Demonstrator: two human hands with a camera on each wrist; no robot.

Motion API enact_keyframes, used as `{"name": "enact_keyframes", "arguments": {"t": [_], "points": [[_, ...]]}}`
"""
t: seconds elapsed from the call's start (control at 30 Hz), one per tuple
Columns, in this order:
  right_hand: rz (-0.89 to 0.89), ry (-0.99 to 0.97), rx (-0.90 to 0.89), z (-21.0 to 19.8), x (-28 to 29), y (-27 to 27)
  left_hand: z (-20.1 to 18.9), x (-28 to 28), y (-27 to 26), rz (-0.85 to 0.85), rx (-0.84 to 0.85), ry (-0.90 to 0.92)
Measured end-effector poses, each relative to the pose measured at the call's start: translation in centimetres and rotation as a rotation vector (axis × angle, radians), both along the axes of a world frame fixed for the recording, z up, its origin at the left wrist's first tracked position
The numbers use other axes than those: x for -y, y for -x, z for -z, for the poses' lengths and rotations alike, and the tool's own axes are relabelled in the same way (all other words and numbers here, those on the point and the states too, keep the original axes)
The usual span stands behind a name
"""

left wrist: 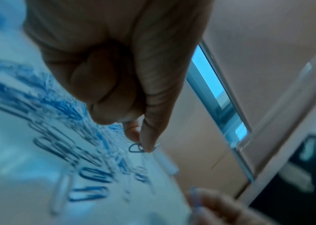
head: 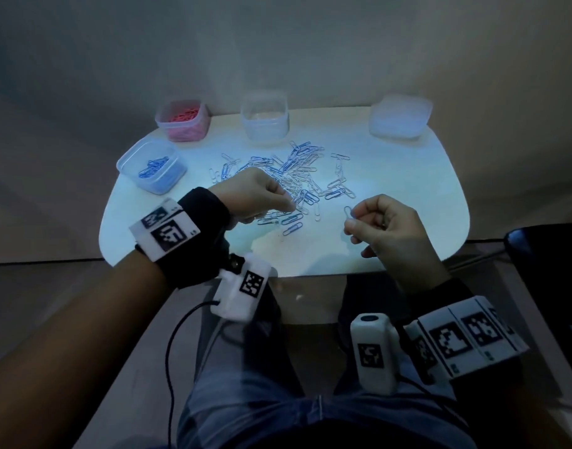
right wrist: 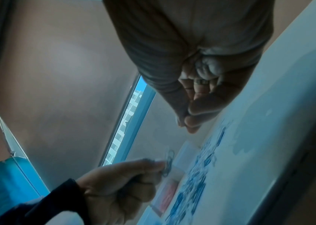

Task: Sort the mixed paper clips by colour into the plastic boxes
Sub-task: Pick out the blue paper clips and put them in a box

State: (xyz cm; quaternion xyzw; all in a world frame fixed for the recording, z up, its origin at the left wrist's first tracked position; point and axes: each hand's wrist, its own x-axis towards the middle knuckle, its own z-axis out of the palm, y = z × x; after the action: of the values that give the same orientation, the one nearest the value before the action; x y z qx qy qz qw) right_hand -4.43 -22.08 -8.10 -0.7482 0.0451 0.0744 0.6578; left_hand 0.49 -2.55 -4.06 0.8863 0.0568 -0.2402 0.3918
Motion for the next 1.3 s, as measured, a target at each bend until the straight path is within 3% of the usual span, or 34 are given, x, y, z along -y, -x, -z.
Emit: {"name": "enact_keyframes", "arguments": {"t": [0.1,0.27,0.43,0.6,0.77,0.83,1.0,1.17,1.3], "points": [[-0.056,-0.105,-0.042,-0.3,-1.6,-0.1,-0.5,0.0,0.5,-0.026,-0.073,0.153],[-0.05,-0.475,-0.226,-0.8,-4.3,-0.5,-1.3,0.9,1.5,-0.083,-0.125,0.383],[0.036,-0.889,-0.442,-0.8,-4.9,-1.3,-2.1,1.6,1.8,-0.052,-0.119,0.398],[0.038,-1.046,-0.474,-0.7,-5.0,-1.6,-1.9,3.1,1.9,0.007,-0.074,0.285],[0.085,-0.987,-0.555,0.0,-3.6,-1.9,-1.9,2.0,1.2,-0.102,0.003,0.299],[0.14,-0.978,-0.548,0.1,-2.5,-1.9,-1.8,0.5,0.6,-0.147,0.036,0.221],[0.204,-0.996,-0.493,-0.3,-0.5,-1.7,-0.4,-0.7,0.0,-0.016,0.2,-0.311],[0.22,-0.985,-0.449,-0.9,0.0,-1.6,0.8,0.9,0.4,0.203,0.262,-0.377],[0.224,-0.993,-0.435,-1.1,-0.1,-1.5,1.4,1.4,0.2,0.284,0.277,-0.463]]}}
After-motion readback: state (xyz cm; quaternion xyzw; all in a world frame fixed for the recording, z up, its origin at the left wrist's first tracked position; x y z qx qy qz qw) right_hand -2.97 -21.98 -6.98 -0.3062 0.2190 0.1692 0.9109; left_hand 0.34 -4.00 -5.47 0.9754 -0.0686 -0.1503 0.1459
